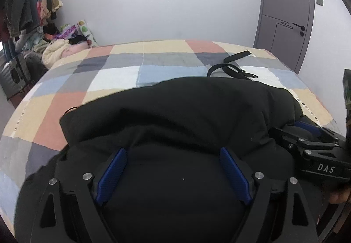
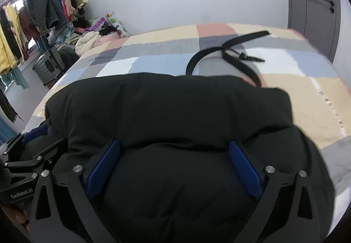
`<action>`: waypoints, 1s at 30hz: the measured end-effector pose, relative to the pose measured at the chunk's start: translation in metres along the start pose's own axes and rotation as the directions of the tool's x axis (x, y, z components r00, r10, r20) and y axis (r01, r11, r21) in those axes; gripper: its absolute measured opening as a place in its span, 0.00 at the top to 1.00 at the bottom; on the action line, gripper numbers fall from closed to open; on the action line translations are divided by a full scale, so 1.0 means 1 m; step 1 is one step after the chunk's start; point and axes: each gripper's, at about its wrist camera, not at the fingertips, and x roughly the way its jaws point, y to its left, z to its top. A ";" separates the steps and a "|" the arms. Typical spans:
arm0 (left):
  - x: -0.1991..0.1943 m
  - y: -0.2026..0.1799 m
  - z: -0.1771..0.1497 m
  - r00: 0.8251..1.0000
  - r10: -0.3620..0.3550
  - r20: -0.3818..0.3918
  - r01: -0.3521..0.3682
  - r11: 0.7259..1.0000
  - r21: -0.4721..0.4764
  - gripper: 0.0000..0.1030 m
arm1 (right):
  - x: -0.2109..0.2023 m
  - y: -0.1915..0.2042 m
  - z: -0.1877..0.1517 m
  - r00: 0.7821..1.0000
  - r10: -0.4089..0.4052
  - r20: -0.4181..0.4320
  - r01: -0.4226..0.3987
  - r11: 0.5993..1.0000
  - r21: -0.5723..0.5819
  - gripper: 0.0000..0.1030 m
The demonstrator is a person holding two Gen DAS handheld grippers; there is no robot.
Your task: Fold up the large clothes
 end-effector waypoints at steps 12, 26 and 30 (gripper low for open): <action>0.030 0.007 -0.005 1.000 -0.008 -0.001 0.008 1.000 -0.028 0.11 | 0.031 0.006 -0.005 0.999 -0.033 0.018 0.033 0.999 -0.020 0.00; -0.031 0.037 -0.013 0.993 0.057 0.106 -0.048 0.995 -0.086 0.11 | -0.025 -0.004 -0.004 0.990 -0.056 0.129 0.062 0.997 -0.045 0.00; -0.049 0.067 -0.015 0.984 0.126 0.125 -0.110 0.986 -0.128 0.11 | -0.043 -0.025 -0.007 0.989 -0.053 0.135 0.058 0.998 -0.038 0.00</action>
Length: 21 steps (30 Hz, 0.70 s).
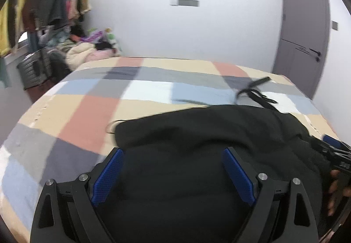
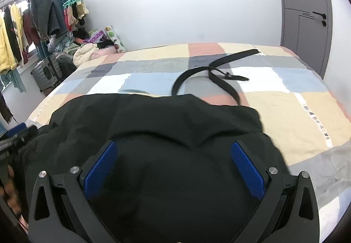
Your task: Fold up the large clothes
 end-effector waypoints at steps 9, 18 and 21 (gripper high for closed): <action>0.030 0.026 -0.025 0.992 0.055 -0.118 -0.052 0.998 0.028 0.10 | 0.017 -0.032 -0.020 0.993 -0.068 -0.095 0.070 0.997 0.022 0.00; 0.026 0.031 -0.034 0.994 0.028 -0.102 -0.029 0.999 -0.015 0.09 | 0.013 -0.034 -0.030 0.996 -0.060 -0.065 0.064 0.997 0.054 0.00; 0.009 0.027 -0.029 0.995 0.033 -0.093 -0.035 0.999 -0.016 0.09 | -0.009 -0.036 -0.028 0.997 -0.053 -0.052 0.058 0.995 0.086 0.00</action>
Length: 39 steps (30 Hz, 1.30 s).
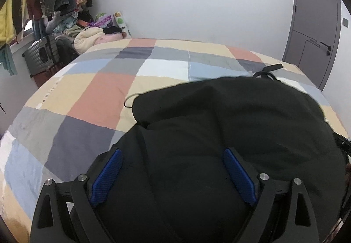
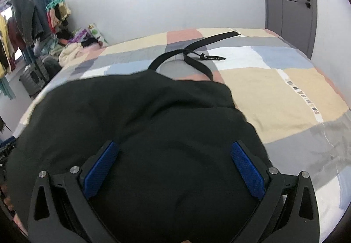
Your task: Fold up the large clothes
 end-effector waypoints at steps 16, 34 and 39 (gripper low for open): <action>-0.253 -0.021 0.042 0.956 0.040 0.291 -0.028 0.999 -0.044 0.07 | -0.234 0.039 0.042 0.950 0.104 0.293 -0.094 0.994 -0.050 0.00; -0.450 -0.037 -0.012 0.888 -0.045 0.457 0.032 0.999 0.036 0.01 | -0.411 0.077 -0.002 0.855 0.175 0.489 -0.143 0.985 -0.101 0.00; -0.453 -0.036 -0.034 0.902 -0.050 0.429 0.042 0.999 0.028 0.01 | -0.415 0.089 -0.027 0.863 0.190 0.467 -0.139 0.980 -0.141 0.00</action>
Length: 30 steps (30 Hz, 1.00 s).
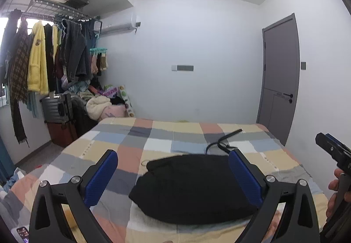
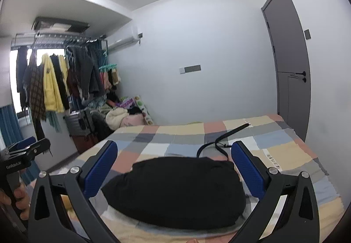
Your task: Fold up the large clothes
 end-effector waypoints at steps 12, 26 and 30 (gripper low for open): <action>0.003 -0.004 -0.050 0.998 -0.013 -0.060 0.012 1.000 -0.022 0.01 | -0.001 0.008 -0.059 0.995 -0.005 -0.100 0.003 1.000 -0.014 0.00; 0.061 0.003 -0.111 0.974 0.016 -0.226 -0.031 0.998 -0.062 0.01 | 0.032 -0.002 -0.118 0.970 -0.065 -0.234 0.060 0.998 -0.030 0.00; 0.073 0.003 -0.121 0.966 0.013 -0.257 -0.030 0.998 -0.061 0.01 | 0.040 -0.005 -0.133 0.960 -0.078 -0.270 0.074 0.997 -0.026 0.00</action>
